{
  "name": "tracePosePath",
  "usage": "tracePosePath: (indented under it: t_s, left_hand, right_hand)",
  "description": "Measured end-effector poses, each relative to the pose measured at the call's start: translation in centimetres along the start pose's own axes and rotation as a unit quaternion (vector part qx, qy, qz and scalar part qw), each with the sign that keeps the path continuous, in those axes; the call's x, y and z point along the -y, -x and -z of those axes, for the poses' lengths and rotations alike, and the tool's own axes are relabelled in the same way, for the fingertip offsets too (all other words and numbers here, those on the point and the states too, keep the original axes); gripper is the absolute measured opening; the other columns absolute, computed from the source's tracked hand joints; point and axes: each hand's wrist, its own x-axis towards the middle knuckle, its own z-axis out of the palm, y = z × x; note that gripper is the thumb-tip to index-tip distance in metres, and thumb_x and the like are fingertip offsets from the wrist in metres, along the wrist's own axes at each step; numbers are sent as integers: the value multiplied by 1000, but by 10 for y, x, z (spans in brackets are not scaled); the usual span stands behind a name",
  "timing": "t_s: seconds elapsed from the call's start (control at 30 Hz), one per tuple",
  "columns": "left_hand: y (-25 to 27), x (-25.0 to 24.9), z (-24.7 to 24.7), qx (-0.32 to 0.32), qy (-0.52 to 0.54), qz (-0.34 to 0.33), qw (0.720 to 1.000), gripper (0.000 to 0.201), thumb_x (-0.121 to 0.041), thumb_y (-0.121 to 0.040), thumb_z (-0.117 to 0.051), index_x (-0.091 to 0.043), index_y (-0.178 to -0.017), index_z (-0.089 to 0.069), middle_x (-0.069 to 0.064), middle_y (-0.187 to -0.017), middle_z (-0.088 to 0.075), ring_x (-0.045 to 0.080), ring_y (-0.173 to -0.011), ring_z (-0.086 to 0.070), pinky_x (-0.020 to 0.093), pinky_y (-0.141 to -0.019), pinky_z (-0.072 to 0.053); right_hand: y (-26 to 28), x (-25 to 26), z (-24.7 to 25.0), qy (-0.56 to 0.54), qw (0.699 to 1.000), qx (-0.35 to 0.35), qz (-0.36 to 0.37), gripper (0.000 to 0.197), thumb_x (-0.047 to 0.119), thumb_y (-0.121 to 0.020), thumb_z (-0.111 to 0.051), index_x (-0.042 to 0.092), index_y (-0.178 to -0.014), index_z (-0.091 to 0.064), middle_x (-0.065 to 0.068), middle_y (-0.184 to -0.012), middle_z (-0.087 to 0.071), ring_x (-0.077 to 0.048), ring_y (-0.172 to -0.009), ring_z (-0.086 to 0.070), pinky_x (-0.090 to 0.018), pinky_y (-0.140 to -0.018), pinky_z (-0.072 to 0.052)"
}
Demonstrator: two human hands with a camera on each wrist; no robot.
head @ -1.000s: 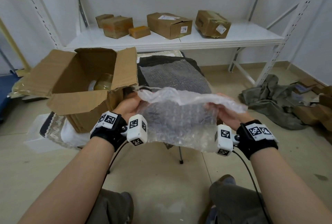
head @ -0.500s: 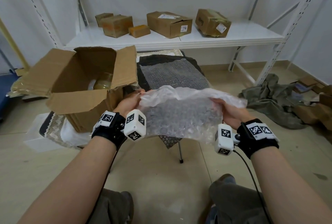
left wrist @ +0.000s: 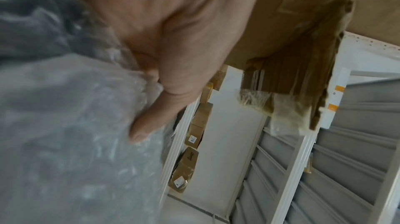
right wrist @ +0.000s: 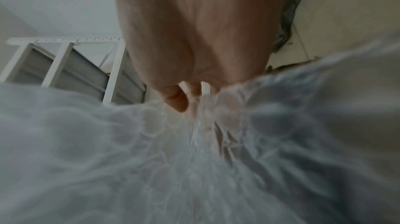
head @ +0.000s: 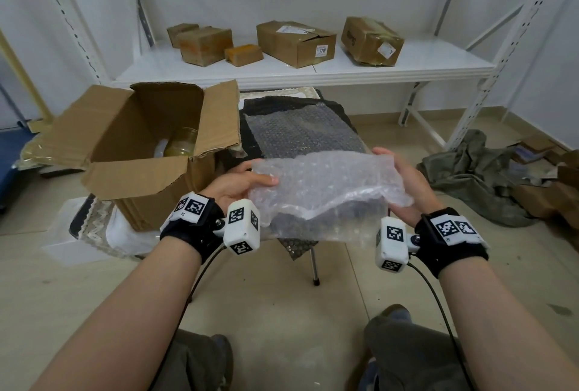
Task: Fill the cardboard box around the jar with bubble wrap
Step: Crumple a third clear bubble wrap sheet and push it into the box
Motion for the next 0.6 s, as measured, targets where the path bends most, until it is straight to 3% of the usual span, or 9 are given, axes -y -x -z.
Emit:
tracePosePath:
  t_s: [0.07,0.17,0.27,0.4,0.5,0.6]
  left_hand:
    - [-2,0,2,-5,36,-10,999,52,1,-82,-71,-14,-130,-59,16,-120,-69,33,-95,-71,43,-60,-61]
    - [-5,0,4,-22,55,-11,998,40,-4,-85,-70,-9,-125,-65,18,-117,-70,29,-85,-73,40,-59,-61]
    - [-5,0,4,-25,87,-14,996,22,-9,-90,-67,-10,-112,-70,12,-96,-74,24,-70,-74,35,-55,-60]
    - [-9,2,5,-33,126,-49,990,27,-11,-88,-70,-9,-115,-67,15,-102,-73,25,-73,-75,37,-54,-59]
    - [-12,0,2,-13,127,-68,990,15,-17,-97,-58,-8,-105,-67,10,-85,-74,20,-66,-75,31,-50,-57]
    - [-15,0,2,-24,74,-81,994,29,-35,-102,-47,-15,-105,-67,11,-94,-72,17,-70,-75,27,-55,-57]
  right_hand:
    - [1,2,-2,-18,998,-14,-64,59,48,-99,-44,5,-139,-49,-15,-127,-62,-28,-99,-71,-39,-77,-61]
    - [4,4,-5,23,993,53,-108,68,67,-95,-41,14,-137,-52,-15,-131,-66,-33,-118,-66,-54,-95,-53]
    - [7,3,-10,110,980,97,-132,51,44,-96,-55,16,-138,-50,-12,-130,-68,-32,-119,-65,-50,-98,-53]
    - [-1,-2,-10,140,981,45,-126,48,2,-89,-66,10,-134,-52,-12,-120,-72,-30,-104,-73,-42,-78,-61]
    - [-2,-1,-10,136,983,38,-117,48,-9,-85,-65,6,-130,-56,-15,-120,-72,-30,-102,-73,-42,-79,-61]
    - [-2,1,-10,126,986,22,-106,48,-11,-85,-64,5,-129,-56,-15,-118,-72,-30,-104,-72,-42,-81,-59]
